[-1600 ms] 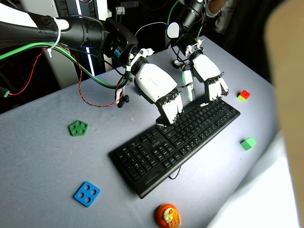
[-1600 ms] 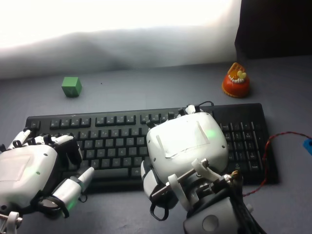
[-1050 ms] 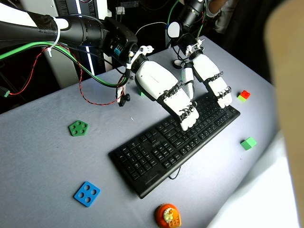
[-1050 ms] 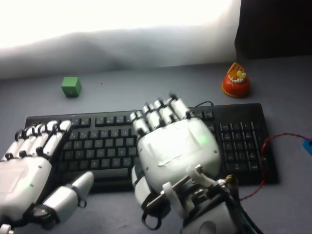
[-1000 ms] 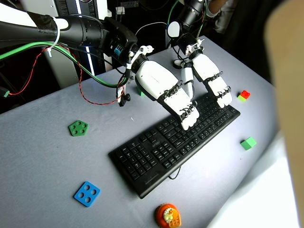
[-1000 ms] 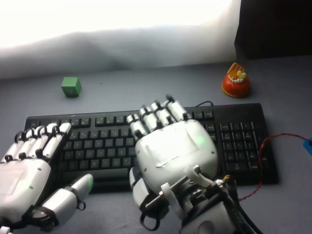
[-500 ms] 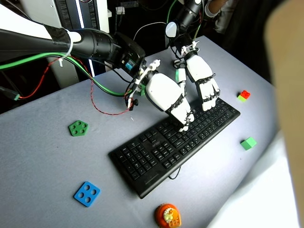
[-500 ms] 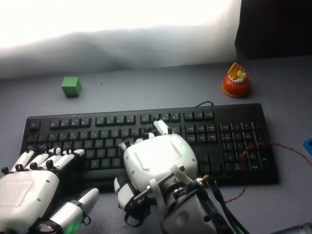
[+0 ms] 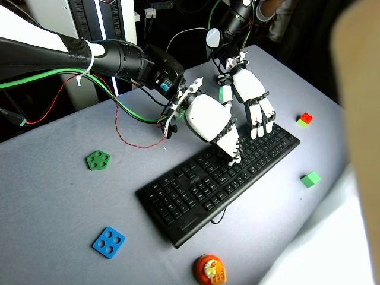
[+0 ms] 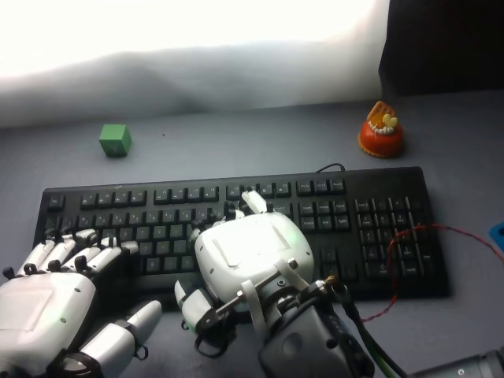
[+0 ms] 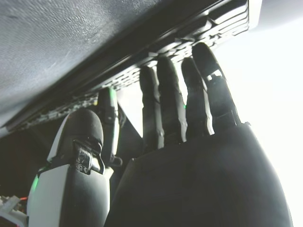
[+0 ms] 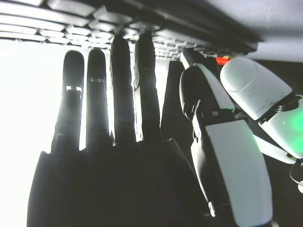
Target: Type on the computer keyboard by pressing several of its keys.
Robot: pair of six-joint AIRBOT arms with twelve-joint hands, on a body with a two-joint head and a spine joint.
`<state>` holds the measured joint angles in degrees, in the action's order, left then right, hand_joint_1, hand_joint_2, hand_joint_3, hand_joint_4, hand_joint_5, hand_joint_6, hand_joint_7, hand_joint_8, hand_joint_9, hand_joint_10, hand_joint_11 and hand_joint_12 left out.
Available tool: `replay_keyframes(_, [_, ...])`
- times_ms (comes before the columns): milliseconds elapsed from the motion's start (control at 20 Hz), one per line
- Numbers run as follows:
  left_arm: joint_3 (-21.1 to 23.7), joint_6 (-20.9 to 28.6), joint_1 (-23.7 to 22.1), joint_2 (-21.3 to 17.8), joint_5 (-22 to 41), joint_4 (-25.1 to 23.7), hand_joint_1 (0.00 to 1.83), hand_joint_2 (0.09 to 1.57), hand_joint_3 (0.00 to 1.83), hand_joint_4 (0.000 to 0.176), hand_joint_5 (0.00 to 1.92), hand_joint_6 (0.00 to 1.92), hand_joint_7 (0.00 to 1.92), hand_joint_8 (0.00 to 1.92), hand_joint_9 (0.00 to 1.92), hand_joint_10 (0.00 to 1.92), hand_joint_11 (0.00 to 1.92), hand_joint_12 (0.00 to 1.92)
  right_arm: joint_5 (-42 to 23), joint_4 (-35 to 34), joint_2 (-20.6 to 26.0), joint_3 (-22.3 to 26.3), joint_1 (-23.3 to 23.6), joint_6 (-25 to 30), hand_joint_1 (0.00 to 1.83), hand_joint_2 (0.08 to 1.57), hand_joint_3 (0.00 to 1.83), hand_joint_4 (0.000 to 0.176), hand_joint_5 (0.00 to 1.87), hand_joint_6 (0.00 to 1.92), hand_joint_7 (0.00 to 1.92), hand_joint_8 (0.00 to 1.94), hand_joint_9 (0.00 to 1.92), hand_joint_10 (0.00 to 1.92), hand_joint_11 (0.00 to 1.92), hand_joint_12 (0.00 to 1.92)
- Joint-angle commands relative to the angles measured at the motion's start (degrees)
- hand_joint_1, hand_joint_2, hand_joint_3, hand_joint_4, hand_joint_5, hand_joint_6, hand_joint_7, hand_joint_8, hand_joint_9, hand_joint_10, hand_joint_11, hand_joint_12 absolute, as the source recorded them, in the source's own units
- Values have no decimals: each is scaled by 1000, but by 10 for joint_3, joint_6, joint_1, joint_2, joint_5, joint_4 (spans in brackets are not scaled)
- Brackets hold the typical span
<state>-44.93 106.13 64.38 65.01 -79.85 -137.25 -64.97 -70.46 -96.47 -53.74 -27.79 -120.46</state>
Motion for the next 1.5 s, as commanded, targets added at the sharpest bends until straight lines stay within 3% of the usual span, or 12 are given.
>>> replay_keyframes(0, [-2, 1, -4, 2, -52, -27, 235, 1369, 0, 53, 56, 9, 371, 0, 213, 242, 0, 539, -7, 39, 3, -2, -1, 7, 370, 1398, 1, 0, 560, 72, 695, 11, 501, 449, 0, 1356])
replay_keyframes(100, [-2, 1, -4, 2, -52, -27, 176, 1374, 0, 6, 340, 78, 287, 0, 161, 123, 0, 602, -3, 42, 4, -5, -1, 10, 329, 1412, 5, 0, 738, 117, 511, 0, 253, 383, 0, 1328])
replay_keyframes(200, [-3, 1, -4, 2, -52, -27, 203, 1385, 2, 0, 578, 155, 410, 27, 223, 107, 0, 579, 0, 43, 4, -6, -1, 12, 349, 1413, 0, 0, 827, 140, 643, 14, 371, 192, 0, 1042])
replay_keyframes(300, [-3, 2, -5, 2, -52, -27, 237, 1381, 0, 0, 422, 93, 550, 43, 342, 151, 0, 577, 1, 48, 5, -6, -1, 14, 383, 1399, 0, 0, 731, 154, 742, 5, 551, 91, 0, 954])
replay_keyframes(350, [-4, 2, -5, 2, -52, -27, 277, 1378, 0, 10, 287, 27, 540, 16, 425, 190, 0, 778, 1, 51, 5, -6, -2, 15, 364, 1405, 2, 0, 606, 98, 755, 4, 695, 129, 0, 1292])
replay_keyframes(450, [-4, 2, -6, 2, -52, -27, 254, 1386, 2, 0, 456, 93, 451, 2, 326, 150, 0, 899, 0, 52, 6, -6, -2, 16, 315, 1423, 9, 0, 653, 113, 671, 4, 579, 80, 0, 1398])
replay_keyframes(550, [-4, 3, -7, 1, -52, -27, 264, 1392, 2, 0, 814, 248, 394, 2, 188, 84, 0, 590, -2, 52, 6, -6, -2, 15, 345, 1418, 3, 0, 861, 202, 607, 0, 402, 4, 0, 1236])
replay_keyframes(600, [-4, 4, -7, 1, -51, -27, 257, 1397, 2, 0, 701, 229, 431, 7, 189, 67, 0, 191, -3, 52, 7, -5, -3, 12, 369, 1413, 0, 0, 897, 227, 686, 18, 478, 29, 0, 993])
replay_keyframes(700, [-5, 4, -7, 1, -51, -27, 244, 1396, 2, 0, 377, 67, 564, 25, 455, 159, 0, 742, -5, 52, 9, -4, -3, 10, 352, 1421, 3, 0, 703, 137, 738, 16, 693, 100, 0, 1300])
replay_keyframes(800, [-5, 4, -7, 1, -50, -27, 250, 1385, 0, 0, 504, 104, 475, 9, 418, 149, 0, 1201, -5, 58, 17, 2, -2, 11, 306, 1443, 8, 0, 705, 129, 673, 0, 586, 49, 0, 1466])
replay_keyframes(900, [-5, 4, -6, 1, -50, -27, 234, 1394, 0, 0, 614, 169, 389, 0, 287, 224, 0, 1335, -8, 70, 29, 13, 0, 16, 247, 1457, 10, 0, 775, 157, 669, 4, 562, 37, 0, 1480])
replay_keyframes(1450, [-10, 10, -21, 0, -110, -27, 255, 1399, 0, 0, 389, 43, 465, 10, 294, 415, 0, 1251, -3, 77, 96, 52, 23, 38, 245, 1449, 0, 0, 598, 69, 670, 4, 687, 85, 10, 1490])
